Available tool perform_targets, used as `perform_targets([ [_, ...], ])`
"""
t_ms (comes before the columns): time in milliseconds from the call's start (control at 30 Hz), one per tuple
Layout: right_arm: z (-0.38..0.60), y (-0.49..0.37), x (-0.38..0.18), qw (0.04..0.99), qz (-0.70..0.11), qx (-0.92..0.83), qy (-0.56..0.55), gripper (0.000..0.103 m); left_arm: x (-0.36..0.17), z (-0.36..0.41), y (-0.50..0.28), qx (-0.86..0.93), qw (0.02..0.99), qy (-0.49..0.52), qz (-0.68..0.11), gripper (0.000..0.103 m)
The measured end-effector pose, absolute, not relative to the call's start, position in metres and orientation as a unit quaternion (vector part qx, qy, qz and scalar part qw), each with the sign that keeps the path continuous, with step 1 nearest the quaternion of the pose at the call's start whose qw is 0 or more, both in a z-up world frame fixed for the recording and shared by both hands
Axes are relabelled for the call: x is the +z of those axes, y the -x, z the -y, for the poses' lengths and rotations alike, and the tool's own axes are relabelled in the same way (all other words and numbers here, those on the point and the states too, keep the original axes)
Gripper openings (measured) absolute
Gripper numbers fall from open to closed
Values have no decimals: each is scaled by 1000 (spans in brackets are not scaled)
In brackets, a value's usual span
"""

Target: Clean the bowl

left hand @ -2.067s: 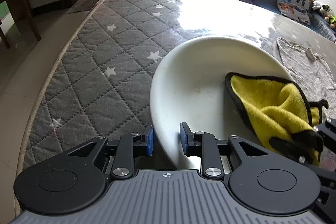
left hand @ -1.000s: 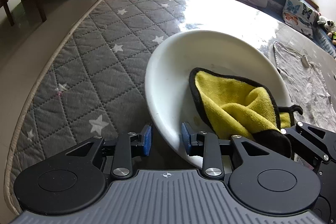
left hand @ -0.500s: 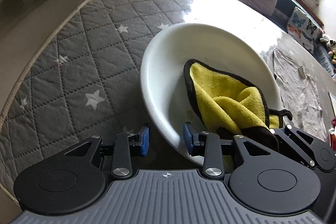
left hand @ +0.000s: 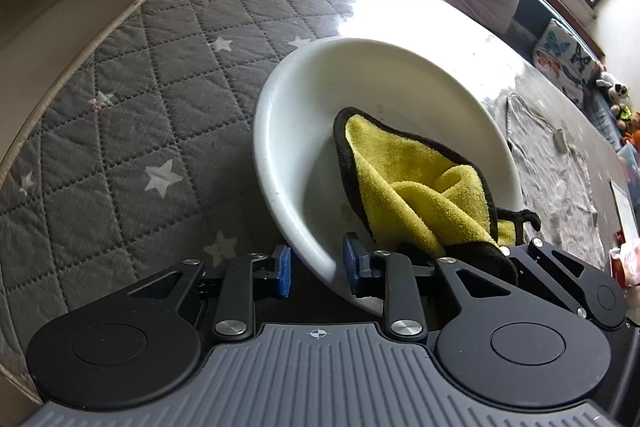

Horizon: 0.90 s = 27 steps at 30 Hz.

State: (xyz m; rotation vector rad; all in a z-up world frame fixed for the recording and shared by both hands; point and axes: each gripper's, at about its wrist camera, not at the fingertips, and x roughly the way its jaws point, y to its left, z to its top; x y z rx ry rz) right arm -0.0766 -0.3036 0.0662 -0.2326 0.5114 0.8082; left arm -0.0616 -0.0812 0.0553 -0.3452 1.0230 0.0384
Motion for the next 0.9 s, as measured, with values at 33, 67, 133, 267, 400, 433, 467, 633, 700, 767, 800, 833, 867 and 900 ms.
perform_targets([
  [33,304,77,66,881,-246,388,113,22,55,82,60,18,859,161,-486,27],
  [67,304,77,66,881,-246,388,114,22,55,82,58,18,860,156,-485,27],
  [133,305,77,66,880,-246,388,118,22,55,82,55,16,862,150,-485,27],
  [267,308,76,65,881,-247,384,123,22,55,83,50,11,865,133,-484,26],
  [400,311,75,63,883,-248,376,129,22,56,82,46,6,868,115,-483,26],
  [433,312,74,63,884,-248,374,131,22,56,82,46,6,869,112,-483,26],
  [467,312,74,62,885,-248,372,132,22,56,81,45,5,869,108,-482,26],
  [633,316,68,61,890,-248,357,135,22,56,81,38,2,873,84,-480,26],
  [700,317,66,60,893,-247,351,139,22,56,81,36,1,875,75,-479,27],
  [767,319,64,60,894,-247,347,140,22,57,80,32,-1,876,65,-478,26],
  [800,319,63,59,895,-246,344,141,22,57,79,31,-2,876,61,-478,26],
  [833,320,62,59,896,-246,342,143,22,57,79,30,-2,876,59,-478,26],
  [867,320,61,59,896,-246,340,144,22,57,79,28,-2,877,54,-477,26],
  [900,321,60,59,897,-245,338,145,22,57,79,26,-2,878,48,-476,26],
])
